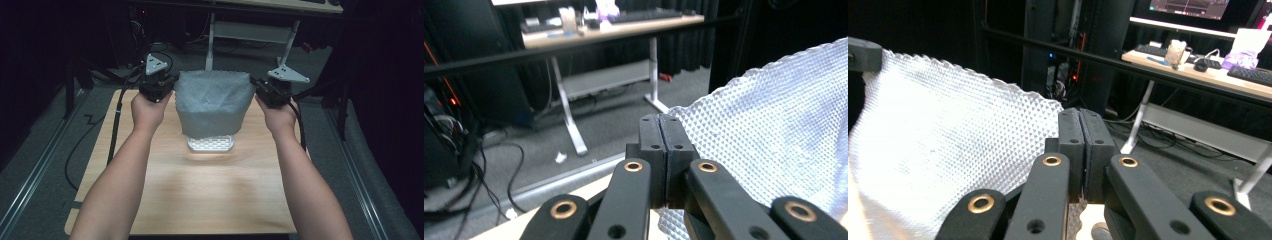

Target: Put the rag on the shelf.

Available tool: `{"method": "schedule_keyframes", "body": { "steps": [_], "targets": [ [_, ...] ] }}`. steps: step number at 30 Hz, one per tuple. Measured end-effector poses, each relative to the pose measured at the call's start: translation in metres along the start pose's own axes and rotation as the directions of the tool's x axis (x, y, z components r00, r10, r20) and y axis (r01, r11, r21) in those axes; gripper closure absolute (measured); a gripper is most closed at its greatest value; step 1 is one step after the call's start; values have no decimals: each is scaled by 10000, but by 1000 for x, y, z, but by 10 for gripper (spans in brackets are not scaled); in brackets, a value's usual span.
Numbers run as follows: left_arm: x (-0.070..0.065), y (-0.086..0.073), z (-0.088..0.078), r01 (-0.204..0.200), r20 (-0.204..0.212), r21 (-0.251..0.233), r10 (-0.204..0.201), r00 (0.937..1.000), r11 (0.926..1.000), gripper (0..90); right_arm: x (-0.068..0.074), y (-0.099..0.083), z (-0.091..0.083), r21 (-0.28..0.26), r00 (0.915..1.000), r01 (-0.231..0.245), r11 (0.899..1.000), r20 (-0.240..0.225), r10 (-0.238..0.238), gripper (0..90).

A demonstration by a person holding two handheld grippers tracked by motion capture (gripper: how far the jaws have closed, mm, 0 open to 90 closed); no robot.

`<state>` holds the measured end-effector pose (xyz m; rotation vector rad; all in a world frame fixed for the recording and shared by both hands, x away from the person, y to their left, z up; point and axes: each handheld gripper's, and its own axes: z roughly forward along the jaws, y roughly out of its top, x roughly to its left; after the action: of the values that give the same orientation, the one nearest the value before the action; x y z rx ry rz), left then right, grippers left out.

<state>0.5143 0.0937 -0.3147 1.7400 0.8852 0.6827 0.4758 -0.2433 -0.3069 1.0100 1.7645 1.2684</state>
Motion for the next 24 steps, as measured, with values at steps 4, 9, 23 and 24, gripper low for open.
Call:
{"method": "schedule_keyframes", "body": {
  "steps": [4,9,23,24],
  "targets": [
    [2,-12,19,-43,-31,698,45,10000,9976,895,-6,-12,17,595,10000,-41,9982,-43,43,900],
    [6,-37,36,492,122,1319,-512,9986,9900,894,-8,-27,32,956,9998,-111,9954,-173,128,900],
    [0,-89,36,824,795,2191,-1019,9916,9722,895,-7,-74,44,1948,9950,-565,9792,-700,713,900],
    [-1,-93,35,746,810,2276,-952,9922,9709,896,-6,-77,43,1958,9937,-615,9787,-800,785,900]
  ]
}}
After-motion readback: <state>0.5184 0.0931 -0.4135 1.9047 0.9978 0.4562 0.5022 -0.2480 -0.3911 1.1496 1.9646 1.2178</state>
